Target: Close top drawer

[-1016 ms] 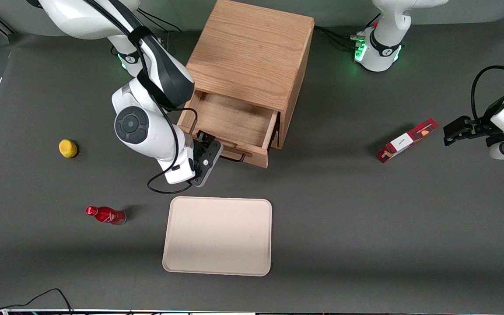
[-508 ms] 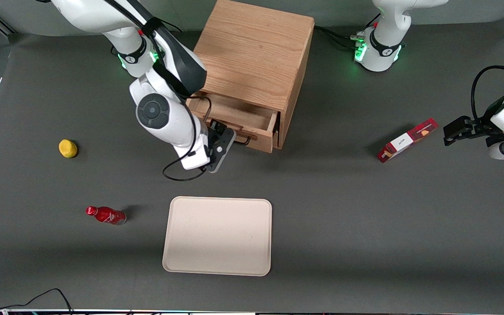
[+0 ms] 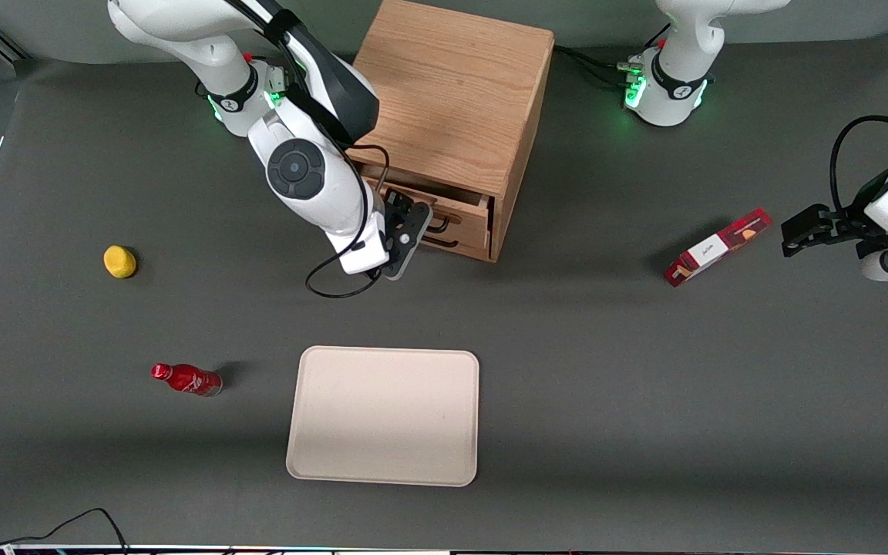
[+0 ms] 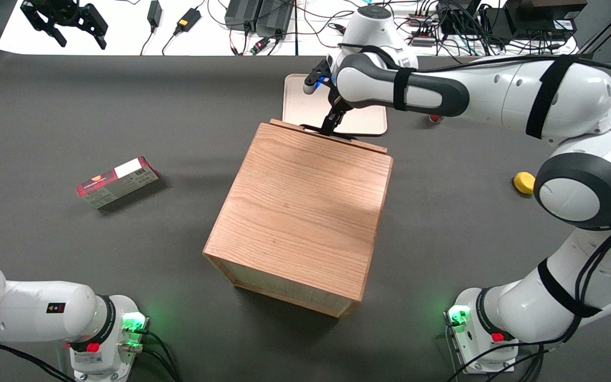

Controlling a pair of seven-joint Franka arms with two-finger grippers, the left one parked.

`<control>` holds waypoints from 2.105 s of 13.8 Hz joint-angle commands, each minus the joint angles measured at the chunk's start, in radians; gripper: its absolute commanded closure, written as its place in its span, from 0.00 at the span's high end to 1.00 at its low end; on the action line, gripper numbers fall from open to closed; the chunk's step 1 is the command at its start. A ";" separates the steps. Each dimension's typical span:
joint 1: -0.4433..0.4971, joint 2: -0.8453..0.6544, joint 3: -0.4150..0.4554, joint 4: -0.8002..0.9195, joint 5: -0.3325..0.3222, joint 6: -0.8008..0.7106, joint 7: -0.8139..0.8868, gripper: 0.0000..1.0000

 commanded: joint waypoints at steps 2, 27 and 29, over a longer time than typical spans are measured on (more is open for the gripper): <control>0.013 -0.065 0.010 -0.102 0.006 0.035 0.034 1.00; -0.050 -0.239 -0.096 0.011 0.200 -0.177 0.065 1.00; -0.082 -0.284 -0.134 0.010 0.188 -0.189 0.176 1.00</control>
